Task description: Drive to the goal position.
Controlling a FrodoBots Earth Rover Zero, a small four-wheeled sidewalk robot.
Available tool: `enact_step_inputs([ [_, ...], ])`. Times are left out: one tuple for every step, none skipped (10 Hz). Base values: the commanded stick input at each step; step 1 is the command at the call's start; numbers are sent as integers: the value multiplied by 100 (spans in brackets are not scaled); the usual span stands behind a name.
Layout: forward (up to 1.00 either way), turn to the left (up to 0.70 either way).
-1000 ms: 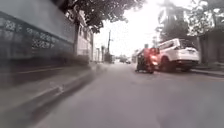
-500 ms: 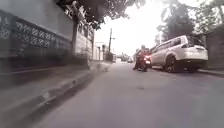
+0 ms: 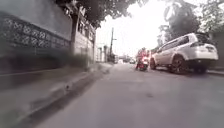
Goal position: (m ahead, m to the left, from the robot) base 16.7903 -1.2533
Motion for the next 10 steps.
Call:
enact_step_inputs([
  [100,0],
  [100,0],
  [100,0],
  [100,0],
  [100,0],
  [100,0],
  [100,-35],
  [100,-40],
  [100,-40],
  [100,-40],
])
